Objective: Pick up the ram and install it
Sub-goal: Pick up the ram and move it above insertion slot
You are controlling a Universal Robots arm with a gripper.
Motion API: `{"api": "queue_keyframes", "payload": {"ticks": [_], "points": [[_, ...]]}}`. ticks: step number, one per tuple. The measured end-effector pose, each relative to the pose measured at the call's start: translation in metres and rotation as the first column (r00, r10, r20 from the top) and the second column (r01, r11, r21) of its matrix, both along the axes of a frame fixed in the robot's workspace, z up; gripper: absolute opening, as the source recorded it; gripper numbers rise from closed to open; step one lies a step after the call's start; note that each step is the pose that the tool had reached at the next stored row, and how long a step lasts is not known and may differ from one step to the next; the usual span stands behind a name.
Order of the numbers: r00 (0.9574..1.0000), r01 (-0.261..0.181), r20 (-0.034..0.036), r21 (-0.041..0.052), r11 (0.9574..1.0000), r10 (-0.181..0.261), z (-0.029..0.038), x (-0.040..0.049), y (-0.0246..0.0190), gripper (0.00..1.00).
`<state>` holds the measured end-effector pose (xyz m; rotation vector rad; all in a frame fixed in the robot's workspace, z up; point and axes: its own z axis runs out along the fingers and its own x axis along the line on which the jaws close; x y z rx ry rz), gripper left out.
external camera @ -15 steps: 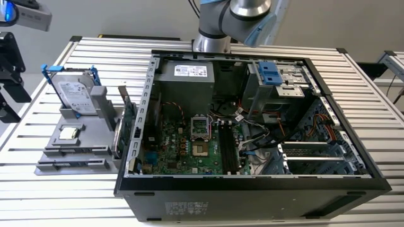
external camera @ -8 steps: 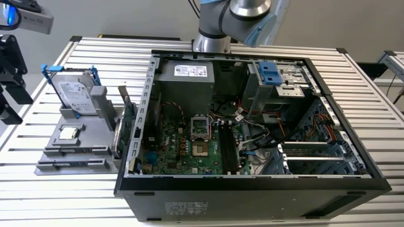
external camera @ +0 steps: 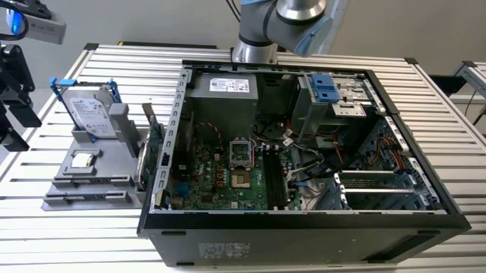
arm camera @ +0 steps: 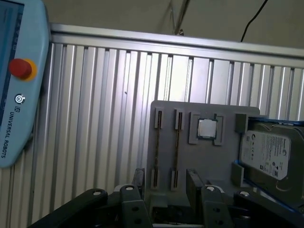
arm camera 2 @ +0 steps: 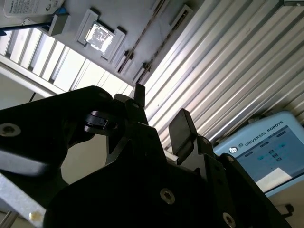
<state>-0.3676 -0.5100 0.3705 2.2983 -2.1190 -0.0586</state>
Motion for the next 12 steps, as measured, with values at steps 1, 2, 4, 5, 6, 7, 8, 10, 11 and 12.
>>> {"api": "queue_keyframes", "payload": {"ticks": [1, 2, 4, 5, 6, 7, 8, 10, 11, 12], "points": [[1.0, 0.0, 0.0001, 0.0, 1.0, 0.0, -0.0004, 0.0, 0.0, 1.0], [1.0, 0.0, 0.0001, 0.0, 1.0, 0.0, -0.0008, 0.0, 0.0, 1.0], [1.0, 0.0, 0.0002, 0.0, 1.0, 0.0, -0.0016, 0.0, 0.0, 1.0], [1.0, 0.0, 0.0001, -0.0001, 1.0, 0.0, -0.0019, 0.0, 0.0, 1.0], [1.0, 0.0, 0.0002, 0.0, 1.0, 0.0, -0.0024, 0.0, 0.0, 1.0], [1.0, 0.0, 0.0002, 0.0, 1.0, 0.0, -0.0028, 0.0, 0.0001, 1.0], [1.0, 0.0, 0.0002, 0.0, 1.0, 0.0, -0.0032, 0.0, 0.0001, 1.0], [1.0, 0.0, 0.0002, 0.0, 1.0, 0.0, -0.0041, 0.0, 0.0001, 1.0], [1.0, 0.001, 0.0002, 0.0, 1.0, -0.001, -0.0046, 0.0, 0.0001, 1.0], [1.0, 0.001, 0.0001, -0.0001, 1.0, -0.001, -0.005, 0.0, 0.0001, 1.0]]}}
